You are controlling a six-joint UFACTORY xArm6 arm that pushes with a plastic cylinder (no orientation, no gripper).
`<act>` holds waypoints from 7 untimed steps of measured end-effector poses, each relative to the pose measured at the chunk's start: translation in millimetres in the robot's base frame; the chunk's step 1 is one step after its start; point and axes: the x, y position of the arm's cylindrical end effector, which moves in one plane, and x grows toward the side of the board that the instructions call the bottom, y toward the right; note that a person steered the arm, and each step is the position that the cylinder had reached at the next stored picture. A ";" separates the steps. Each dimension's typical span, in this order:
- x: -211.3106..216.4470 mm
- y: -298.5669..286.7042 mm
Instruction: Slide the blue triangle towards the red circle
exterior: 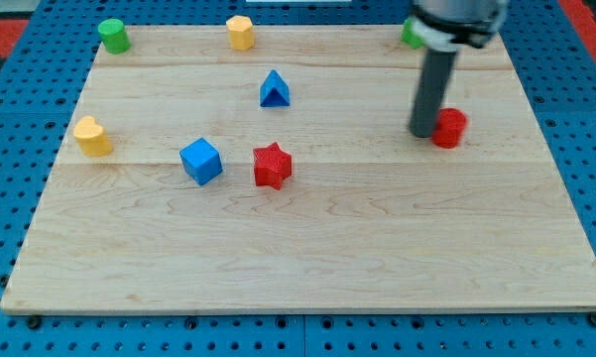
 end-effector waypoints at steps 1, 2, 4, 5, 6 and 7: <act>5.9 -40.5; 8.8 -105.2; 8.8 -205.3; 8.8 -206.5; 8.8 -212.2; 8.8 -216.6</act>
